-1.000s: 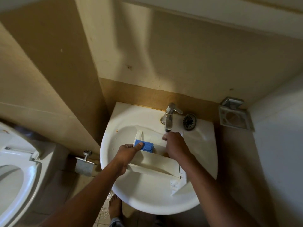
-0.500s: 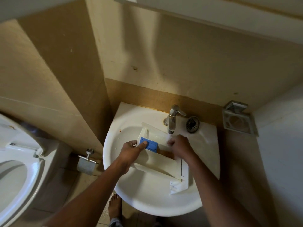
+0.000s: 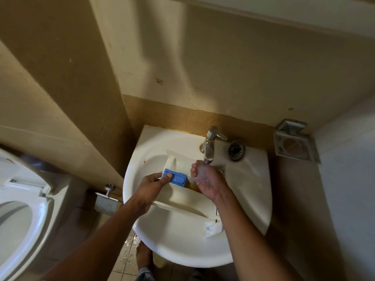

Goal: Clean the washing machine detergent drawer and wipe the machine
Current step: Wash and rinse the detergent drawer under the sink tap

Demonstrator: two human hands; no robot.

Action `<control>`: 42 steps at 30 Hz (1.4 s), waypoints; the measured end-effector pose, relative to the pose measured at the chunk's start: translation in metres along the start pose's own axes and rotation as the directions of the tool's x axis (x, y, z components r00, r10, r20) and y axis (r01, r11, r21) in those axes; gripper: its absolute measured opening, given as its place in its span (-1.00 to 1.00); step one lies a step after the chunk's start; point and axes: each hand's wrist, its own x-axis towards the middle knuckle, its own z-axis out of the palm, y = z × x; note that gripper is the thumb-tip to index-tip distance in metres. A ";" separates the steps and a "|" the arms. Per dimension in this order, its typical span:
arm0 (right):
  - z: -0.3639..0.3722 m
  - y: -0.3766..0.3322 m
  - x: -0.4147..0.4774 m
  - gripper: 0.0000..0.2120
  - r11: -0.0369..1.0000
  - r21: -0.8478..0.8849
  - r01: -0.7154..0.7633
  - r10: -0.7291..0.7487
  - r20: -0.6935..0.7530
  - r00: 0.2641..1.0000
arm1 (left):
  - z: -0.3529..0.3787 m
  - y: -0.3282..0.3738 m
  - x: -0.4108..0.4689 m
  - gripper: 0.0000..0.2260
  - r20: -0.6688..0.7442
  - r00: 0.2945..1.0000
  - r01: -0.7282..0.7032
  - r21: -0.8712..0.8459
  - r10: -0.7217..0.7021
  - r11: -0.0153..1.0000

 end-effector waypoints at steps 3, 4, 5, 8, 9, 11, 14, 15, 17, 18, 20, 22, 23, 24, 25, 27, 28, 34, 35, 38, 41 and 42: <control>0.008 0.008 -0.024 -0.80 0.673 -0.701 0.236 -0.223 0.112 0.968 | 0.002 0.002 0.001 -0.75 -0.010 1.000 0.001 -0.004 -0.001 1.000; 0.008 0.014 -0.031 -0.79 0.372 -0.879 0.298 -0.269 0.205 0.941 | 0.001 0.001 0.002 -0.75 -0.007 1.000 0.004 -0.006 -0.004 1.000; 0.007 0.020 -0.038 -0.78 0.036 -0.959 0.280 -0.288 0.258 0.922 | 0.000 0.001 0.002 -0.75 -0.003 1.000 0.008 -0.007 -0.008 1.000; -0.010 0.025 -0.056 -0.69 -0.479 -0.874 0.081 -0.361 0.281 0.889 | -0.001 0.002 0.001 -0.75 0.009 1.000 0.025 -0.003 -0.025 1.000; -0.017 0.022 -0.060 -0.69 -0.514 -0.857 0.046 -0.345 0.255 0.903 | 0.000 0.003 0.000 -0.76 0.014 1.000 0.025 -0.009 -0.025 1.000; -0.021 0.015 -0.061 -0.77 -0.640 -0.768 -0.037 -0.319 0.221 0.921 | 0.002 0.004 0.000 -0.76 0.018 1.000 0.021 -0.007 -0.021 1.000; -0.008 0.016 -0.053 -0.81 -0.662 -0.747 -0.053 -0.335 0.232 0.913 | 0.002 0.002 0.003 -0.74 0.013 1.000 0.015 0.006 -0.015 1.000; -0.004 0.020 -0.049 -0.81 -0.619 -0.786 -0.002 -0.322 0.252 0.913 | 0.002 0.001 0.004 -0.72 0.008 1.000 0.020 0.011 -0.020 1.000; 0.002 0.026 -0.042 -0.82 -0.438 -0.894 0.096 -0.327 0.258 0.909 | 0.001 0.000 0.004 -0.70 0.007 1.000 0.018 0.021 -0.018 1.000; 0.001 0.025 -0.040 -0.84 -0.338 -0.933 0.125 -0.338 0.245 0.909 | 0.001 0.001 0.004 -0.69 0.008 1.000 0.015 0.022 -0.016 1.000; -0.004 0.016 -0.036 -0.86 -0.276 -0.956 0.102 -0.314 0.190 0.930 | 0.000 0.001 0.004 -0.70 0.018 1.000 0.013 0.016 -0.013 1.000; -0.013 0.000 -0.033 -0.81 -0.343 -0.939 0.008 -0.248 0.098 0.964 | 0.000 0.002 0.002 -0.72 0.035 0.999 0.019 0.003 -0.019 1.000; -0.015 -0.008 -0.033 -0.78 -0.391 -0.920 -0.028 -0.213 0.061 0.975 | -0.001 0.002 0.002 -0.72 0.041 0.999 0.022 -0.007 -0.022 1.000; -0.015 -0.013 -0.031 -0.78 -0.414 -0.910 -0.038 -0.183 0.042 0.982 | -0.001 0.000 0.003 -0.73 0.046 0.999 0.024 -0.011 -0.024 1.000; -0.012 -0.017 -0.030 -0.80 -0.407 -0.913 -0.026 -0.157 0.042 0.987 | -0.001 0.001 0.002 -0.73 0.044 0.999 0.029 -0.011 -0.029 1.000; -0.001 -0.014 -0.029 -0.86 -0.252 -0.967 0.046 -0.125 0.079 0.989 | -0.001 0.002 0.000 -0.72 0.031 0.999 0.032 0.007 -0.032 0.999; 0.005 -0.010 -0.028 -0.89 -0.158 -0.984 0.080 -0.129 0.101 0.987 | -0.002 0.000 0.002 -0.71 0.031 0.999 0.029 0.014 -0.030 0.999; 0.004 -0.022 -0.028 -0.85 -0.339 -0.936 0.092 -0.036 0.110 0.993 | -0.001 0.003 0.001 -0.70 0.028 0.998 0.057 0.027 -0.058 0.998; 0.000 -0.028 -0.029 -0.83 -0.434 -0.897 0.080 -0.009 0.093 0.996 | -0.002 0.002 0.001 -0.68 0.027 0.998 0.057 0.033 -0.058 0.998; -0.009 -0.037 -0.029 -0.86 -0.655 -0.754 0.045 -0.059 0.111 0.992 | -0.003 0.000 0.005 -0.61 0.028 0.998 0.064 0.036 -0.065 0.997; -0.010 -0.033 -0.024 -0.93 -0.456 -0.890 -0.018 -0.335 0.152 0.930 | -0.001 0.003 0.001 -0.72 0.030 0.998 0.050 0.031 -0.051 0.998; -0.009 -0.029 -0.021 -0.89 -0.164 -0.986 -0.012 -0.424 0.060 0.904 | -0.001 0.003 0.001 -0.74 0.029 0.998 0.051 0.032 -0.052 0.998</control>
